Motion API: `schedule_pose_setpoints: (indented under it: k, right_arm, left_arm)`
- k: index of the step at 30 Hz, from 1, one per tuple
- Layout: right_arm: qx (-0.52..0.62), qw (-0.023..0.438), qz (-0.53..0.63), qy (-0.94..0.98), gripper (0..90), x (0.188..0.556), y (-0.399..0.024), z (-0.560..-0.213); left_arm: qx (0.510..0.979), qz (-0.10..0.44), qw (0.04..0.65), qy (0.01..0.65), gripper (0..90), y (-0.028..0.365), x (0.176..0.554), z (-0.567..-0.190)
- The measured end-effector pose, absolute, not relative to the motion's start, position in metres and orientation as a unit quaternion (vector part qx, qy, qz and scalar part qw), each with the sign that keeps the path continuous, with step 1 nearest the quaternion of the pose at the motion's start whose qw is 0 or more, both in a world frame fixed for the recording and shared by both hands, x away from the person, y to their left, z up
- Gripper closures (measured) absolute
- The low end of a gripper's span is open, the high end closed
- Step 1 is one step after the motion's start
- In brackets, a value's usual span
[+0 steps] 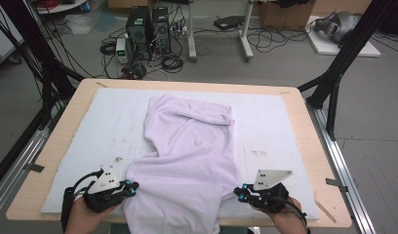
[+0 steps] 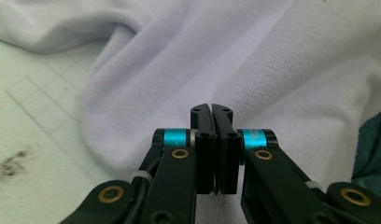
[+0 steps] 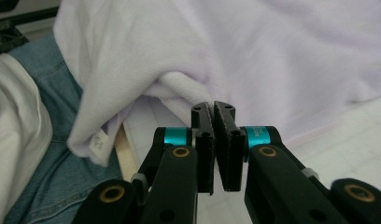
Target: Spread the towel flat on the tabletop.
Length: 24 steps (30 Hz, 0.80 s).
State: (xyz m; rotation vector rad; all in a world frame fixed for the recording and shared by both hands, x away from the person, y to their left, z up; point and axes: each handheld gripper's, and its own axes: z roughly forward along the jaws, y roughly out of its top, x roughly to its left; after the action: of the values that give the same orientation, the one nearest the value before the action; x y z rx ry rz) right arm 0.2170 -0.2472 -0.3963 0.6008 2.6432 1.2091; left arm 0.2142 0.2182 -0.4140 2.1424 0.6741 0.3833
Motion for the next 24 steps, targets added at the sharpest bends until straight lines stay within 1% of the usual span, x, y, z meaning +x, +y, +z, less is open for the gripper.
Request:
schedule_pose_setpoints:
  k: [2,3,5,6,8,10,11,12,13,14,15,16,17,18,20,24]
  right_arm:
    - [0.197,0.092,0.424,0.879,86.9,0.214,-0.252,-0.387]
    - [0.200,0.095,0.423,0.879,86.3,0.213,-0.252,-0.384]
    - [0.205,0.096,0.417,0.881,82.8,0.216,-0.251,-0.384]
    - [0.203,0.090,0.421,0.880,80.9,0.218,-0.249,-0.387]
    - [0.197,0.079,0.420,0.882,72.1,0.221,-0.243,-0.395]
    - [0.195,0.064,0.414,0.887,65.8,0.225,-0.234,-0.406]
    - [0.195,0.060,0.409,0.889,61.9,0.227,-0.229,-0.413]
    - [0.196,0.057,0.404,0.892,60.8,0.231,-0.225,-0.419]
    - [0.200,0.048,0.399,0.894,60.1,0.234,-0.220,-0.425]
    - [0.197,0.043,0.396,0.896,60.4,0.237,-0.216,-0.431]
    - [0.194,0.039,0.390,0.899,63.7,0.238,-0.212,-0.436]
    - [0.188,0.040,0.386,0.902,67.8,0.239,-0.210,-0.440]
    - [0.186,0.041,0.394,0.899,73.5,0.239,-0.210,-0.441]
    - [0.189,0.035,0.401,0.896,78.4,0.239,-0.211,-0.441]
    - [0.187,0.036,0.403,0.895,81.3,0.237,-0.213,-0.440]
    - [0.180,0.029,0.410,0.894,81.8,0.225,-0.219,-0.429]
  left_arm:
    - [0.851,0.148,0.427,0.270,87.0,0.219,0.215,-0.410]
    - [0.850,0.142,0.428,0.273,83.5,0.219,0.217,-0.409]
    - [0.852,0.128,0.424,0.279,60.5,0.215,0.220,-0.411]
    - [0.854,0.121,0.424,0.275,54.8,0.212,0.220,-0.413]
    - [0.864,0.113,0.412,0.267,50.4,0.207,0.221,-0.421]
    - [0.870,0.108,0.398,0.268,48.9,0.202,0.226,-0.431]
    - [0.873,0.105,0.392,0.270,48.9,0.199,0.228,-0.436]
    - [0.877,0.104,0.384,0.268,49.3,0.198,0.232,-0.441]
    - [0.875,0.106,0.392,0.264,51.5,0.197,0.233,-0.443]
    - [0.872,0.106,0.397,0.266,55.6,0.198,0.234,-0.443]
    - [0.871,0.098,0.403,0.264,63.9,0.199,0.235,-0.443]
    - [0.870,0.085,0.408,0.262,74.4,0.199,0.235,-0.443]
    - [0.872,0.091,0.406,0.258,80.4,0.199,0.233,-0.442]
    - [0.874,0.098,0.405,0.252,83.8,0.199,0.231,-0.442]
    - [0.874,0.103,0.407,0.246,85.7,0.199,0.226,-0.438]
    - [0.870,0.107,0.421,0.231,86.2,0.203,0.205,-0.423]
